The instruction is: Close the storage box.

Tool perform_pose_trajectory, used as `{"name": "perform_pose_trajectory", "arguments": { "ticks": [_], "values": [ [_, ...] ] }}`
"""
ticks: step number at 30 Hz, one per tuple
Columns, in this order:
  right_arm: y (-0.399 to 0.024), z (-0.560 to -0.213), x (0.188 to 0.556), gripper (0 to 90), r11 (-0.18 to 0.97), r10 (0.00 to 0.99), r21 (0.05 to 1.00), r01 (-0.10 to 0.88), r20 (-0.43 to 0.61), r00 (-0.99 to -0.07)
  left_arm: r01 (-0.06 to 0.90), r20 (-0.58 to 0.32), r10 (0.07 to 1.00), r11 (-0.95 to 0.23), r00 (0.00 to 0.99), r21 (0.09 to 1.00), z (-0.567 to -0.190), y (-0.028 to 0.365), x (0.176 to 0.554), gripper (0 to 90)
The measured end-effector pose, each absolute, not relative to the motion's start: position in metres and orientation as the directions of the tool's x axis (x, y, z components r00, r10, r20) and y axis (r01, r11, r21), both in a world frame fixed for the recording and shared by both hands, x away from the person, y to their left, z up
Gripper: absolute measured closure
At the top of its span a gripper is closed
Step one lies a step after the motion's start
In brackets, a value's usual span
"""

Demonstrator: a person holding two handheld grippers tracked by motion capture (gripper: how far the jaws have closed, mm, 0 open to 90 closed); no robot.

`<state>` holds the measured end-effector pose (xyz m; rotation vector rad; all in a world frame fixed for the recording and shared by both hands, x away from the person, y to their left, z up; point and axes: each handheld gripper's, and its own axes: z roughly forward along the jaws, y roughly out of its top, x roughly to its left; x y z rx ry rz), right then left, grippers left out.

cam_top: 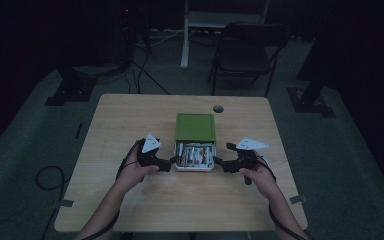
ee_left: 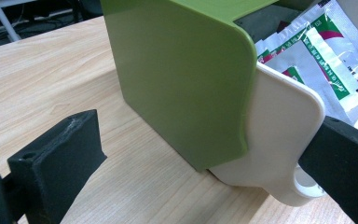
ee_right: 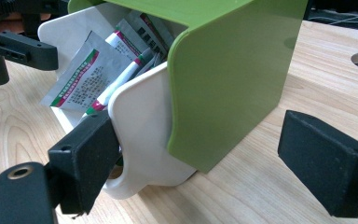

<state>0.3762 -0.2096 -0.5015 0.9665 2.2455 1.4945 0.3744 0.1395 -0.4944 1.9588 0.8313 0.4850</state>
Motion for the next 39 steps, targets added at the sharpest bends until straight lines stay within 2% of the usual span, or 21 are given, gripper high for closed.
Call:
{"name": "perform_pose_trajectory", "arguments": {
  "ticks": [39],
  "values": [
    [-0.203, -0.505, 0.395, 11.9, 0.24, 0.717, 0.883, 0.404, 0.119, -0.686, 0.35, 0.037, 0.736, -0.364, 0.676, 0.863, -0.491, 0.135, 0.396, 1.1]
  ]
}}
